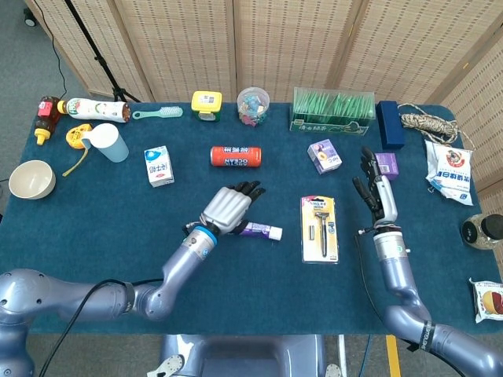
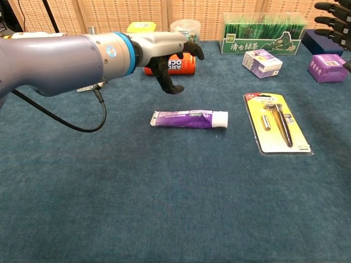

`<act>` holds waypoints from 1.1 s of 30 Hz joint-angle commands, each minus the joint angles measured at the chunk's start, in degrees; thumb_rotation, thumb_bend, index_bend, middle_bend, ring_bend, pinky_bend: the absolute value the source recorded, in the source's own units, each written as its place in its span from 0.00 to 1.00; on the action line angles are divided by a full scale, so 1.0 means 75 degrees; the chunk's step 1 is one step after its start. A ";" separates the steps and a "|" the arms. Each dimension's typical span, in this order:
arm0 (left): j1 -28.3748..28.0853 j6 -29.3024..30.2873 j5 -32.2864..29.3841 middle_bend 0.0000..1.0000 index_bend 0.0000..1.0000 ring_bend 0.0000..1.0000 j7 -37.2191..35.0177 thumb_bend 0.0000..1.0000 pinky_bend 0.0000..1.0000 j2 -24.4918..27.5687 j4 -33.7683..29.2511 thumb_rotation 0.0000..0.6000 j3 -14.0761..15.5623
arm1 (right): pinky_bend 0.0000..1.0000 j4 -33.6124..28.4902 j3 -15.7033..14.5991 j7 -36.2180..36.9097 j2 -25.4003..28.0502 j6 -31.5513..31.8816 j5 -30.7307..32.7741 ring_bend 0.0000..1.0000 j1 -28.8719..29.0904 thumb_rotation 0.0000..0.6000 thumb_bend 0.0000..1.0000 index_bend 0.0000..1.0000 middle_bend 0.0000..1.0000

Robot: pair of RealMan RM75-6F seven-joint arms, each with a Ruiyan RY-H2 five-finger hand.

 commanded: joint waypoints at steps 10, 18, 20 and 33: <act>0.1595 0.1288 0.1002 0.08 0.16 0.12 -0.0722 0.38 0.28 0.1670 -0.1539 1.00 0.0620 | 0.00 0.0170 -0.0651 -0.1494 0.0716 0.0063 -0.0484 0.00 -0.0071 0.87 0.00 0.00 0.00; 0.2584 0.2096 0.1363 0.10 0.21 0.14 -0.0896 0.38 0.28 0.2471 -0.2074 1.00 0.1128 | 0.00 0.0082 -0.1094 -0.2943 0.1018 0.0447 -0.0524 0.00 -0.0305 1.00 0.00 0.00 0.00; 0.2876 0.2396 0.1530 0.10 0.21 0.14 -0.1018 0.38 0.27 0.2628 -0.2163 1.00 0.1229 | 0.00 0.0051 -0.1236 -0.3336 0.1102 0.0574 -0.0583 0.00 -0.0386 1.00 0.00 0.00 0.00; 0.4575 0.3848 0.2587 0.12 0.22 0.15 -0.1775 0.38 0.27 0.3389 -0.2334 1.00 0.1780 | 0.00 -0.0916 -0.1794 -0.5068 0.1970 0.1223 -0.0680 0.00 -0.0951 1.00 0.00 0.00 0.00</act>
